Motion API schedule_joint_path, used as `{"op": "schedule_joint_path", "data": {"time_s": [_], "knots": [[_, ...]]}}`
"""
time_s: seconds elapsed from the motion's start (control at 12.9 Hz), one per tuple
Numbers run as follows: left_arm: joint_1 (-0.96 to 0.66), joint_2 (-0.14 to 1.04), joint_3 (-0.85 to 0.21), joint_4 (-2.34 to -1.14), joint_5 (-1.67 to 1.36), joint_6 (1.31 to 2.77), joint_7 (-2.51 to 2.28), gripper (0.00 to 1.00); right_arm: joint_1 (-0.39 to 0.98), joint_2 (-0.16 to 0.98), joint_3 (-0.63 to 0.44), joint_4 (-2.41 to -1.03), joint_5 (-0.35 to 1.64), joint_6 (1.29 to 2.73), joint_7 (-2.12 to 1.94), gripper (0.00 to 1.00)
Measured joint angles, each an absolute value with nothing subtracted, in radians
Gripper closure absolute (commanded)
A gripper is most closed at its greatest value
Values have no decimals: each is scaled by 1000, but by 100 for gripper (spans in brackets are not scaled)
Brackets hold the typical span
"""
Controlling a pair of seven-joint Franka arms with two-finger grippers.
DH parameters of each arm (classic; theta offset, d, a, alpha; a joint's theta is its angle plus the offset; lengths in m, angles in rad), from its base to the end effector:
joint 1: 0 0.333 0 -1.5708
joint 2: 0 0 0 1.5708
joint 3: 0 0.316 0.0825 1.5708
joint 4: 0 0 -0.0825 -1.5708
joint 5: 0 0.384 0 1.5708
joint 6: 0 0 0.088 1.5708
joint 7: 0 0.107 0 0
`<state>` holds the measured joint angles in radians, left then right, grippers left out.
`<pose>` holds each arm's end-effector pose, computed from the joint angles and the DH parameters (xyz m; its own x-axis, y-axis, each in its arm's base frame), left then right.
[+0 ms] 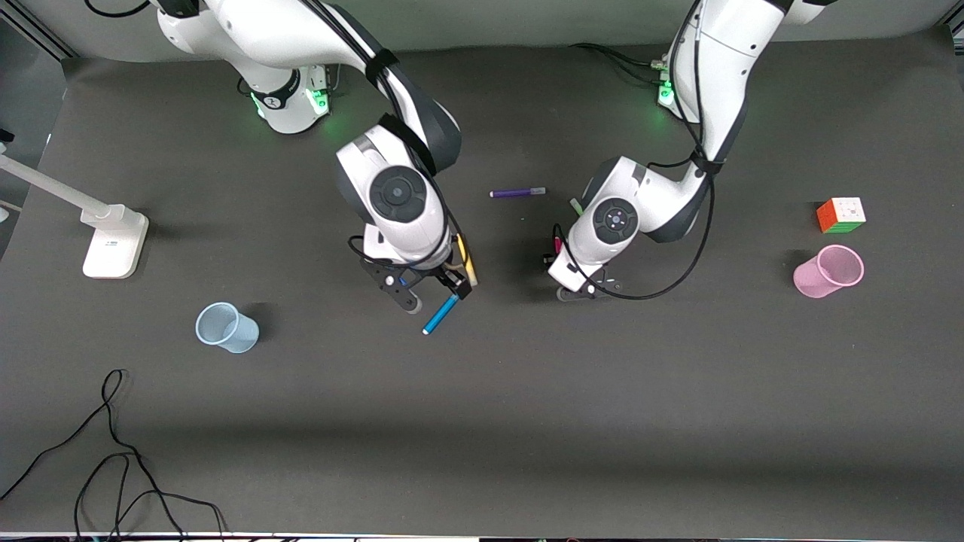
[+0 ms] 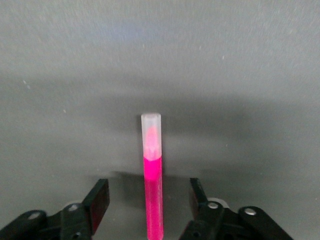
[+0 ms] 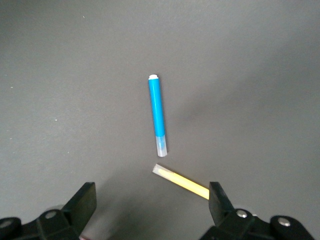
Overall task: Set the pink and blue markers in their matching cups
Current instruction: 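Close the right gripper on blue marker while the left gripper grasps pink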
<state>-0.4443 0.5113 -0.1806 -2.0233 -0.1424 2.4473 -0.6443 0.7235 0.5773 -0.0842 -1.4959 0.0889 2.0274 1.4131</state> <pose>0.4813 -0.3462 0.1903 0.9740 0.1421 -0.1763 0.1578 -0.9844 0.0782 0.5538 0.4298 0.3303 0.6941 -0.7188 -0.0386 -0.7178 -0.6952 0.0383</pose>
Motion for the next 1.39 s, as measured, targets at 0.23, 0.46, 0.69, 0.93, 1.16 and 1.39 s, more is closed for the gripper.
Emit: {"op": "schedule_joint_path", "data": {"time_s": [0.23, 0.46, 0.69, 0.93, 1.16, 1.39], "knots": [[-451, 511, -180, -2040, -142, 2447, -644, 55, 726, 617, -84, -1556, 89, 2143, 1413, 0], [-455, 512, -180, -2048, -136, 2452, -644, 60, 728, 641, -83, -1634, 89, 2257, 1413, 0], [-455, 518, -178, -2055, -132, 2492, -644, 59, 729, 684, -83, -1654, 89, 2326, 1413, 0], [-455, 524, -176, -2055, -132, 2508, -644, 60, 729, 735, -82, -1657, 89, 2377, 1413, 0], [-455, 524, -173, -2055, -132, 2519, -644, 100, 730, 758, -82, -1657, 89, 2401, 1413, 2], [-455, 524, -171, -2054, -131, 2535, -644, 100, 730, 763, -82, -1657, 89, 2409, 1413, 36]]}}
